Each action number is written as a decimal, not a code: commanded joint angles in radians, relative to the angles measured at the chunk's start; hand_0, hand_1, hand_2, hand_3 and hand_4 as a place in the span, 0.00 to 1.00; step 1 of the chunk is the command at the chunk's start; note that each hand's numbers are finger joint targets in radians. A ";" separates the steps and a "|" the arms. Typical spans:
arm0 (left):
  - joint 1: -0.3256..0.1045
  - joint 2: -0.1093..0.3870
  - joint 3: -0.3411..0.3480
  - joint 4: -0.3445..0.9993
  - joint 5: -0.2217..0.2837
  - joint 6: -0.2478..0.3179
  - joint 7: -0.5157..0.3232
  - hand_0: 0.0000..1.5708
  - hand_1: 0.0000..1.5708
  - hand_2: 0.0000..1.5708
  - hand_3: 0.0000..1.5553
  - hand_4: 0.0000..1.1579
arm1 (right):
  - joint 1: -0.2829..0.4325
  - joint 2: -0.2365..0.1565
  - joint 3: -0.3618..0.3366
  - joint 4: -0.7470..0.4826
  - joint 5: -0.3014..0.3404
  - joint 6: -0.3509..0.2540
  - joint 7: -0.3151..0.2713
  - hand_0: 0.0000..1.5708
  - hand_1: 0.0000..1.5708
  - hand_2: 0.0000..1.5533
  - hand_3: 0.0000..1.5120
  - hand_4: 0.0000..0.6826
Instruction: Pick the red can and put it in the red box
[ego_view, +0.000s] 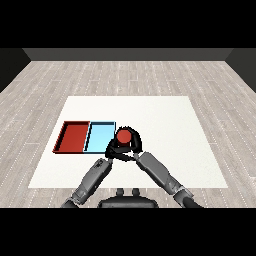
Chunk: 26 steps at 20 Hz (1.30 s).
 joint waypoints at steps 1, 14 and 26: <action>-0.024 -0.007 -0.040 0.031 0.024 0.038 -0.030 0.00 0.00 0.00 0.00 0.00 | -0.042 0.004 0.032 0.029 -0.041 -0.043 -0.011 0.94 0.94 0.94 0.91 0.91; -0.100 -0.007 -0.006 0.028 0.006 0.316 0.163 1.00 1.00 0.95 0.89 0.79 | -0.011 0.004 0.037 -0.018 -0.020 -0.007 0.032 0.97 0.97 0.94 0.91 0.92; -0.092 -0.007 -0.018 0.091 0.056 0.397 -0.024 1.00 1.00 0.97 0.92 0.83 | -0.049 0.004 0.052 0.003 -0.087 0.007 0.000 0.93 0.93 0.93 0.91 0.87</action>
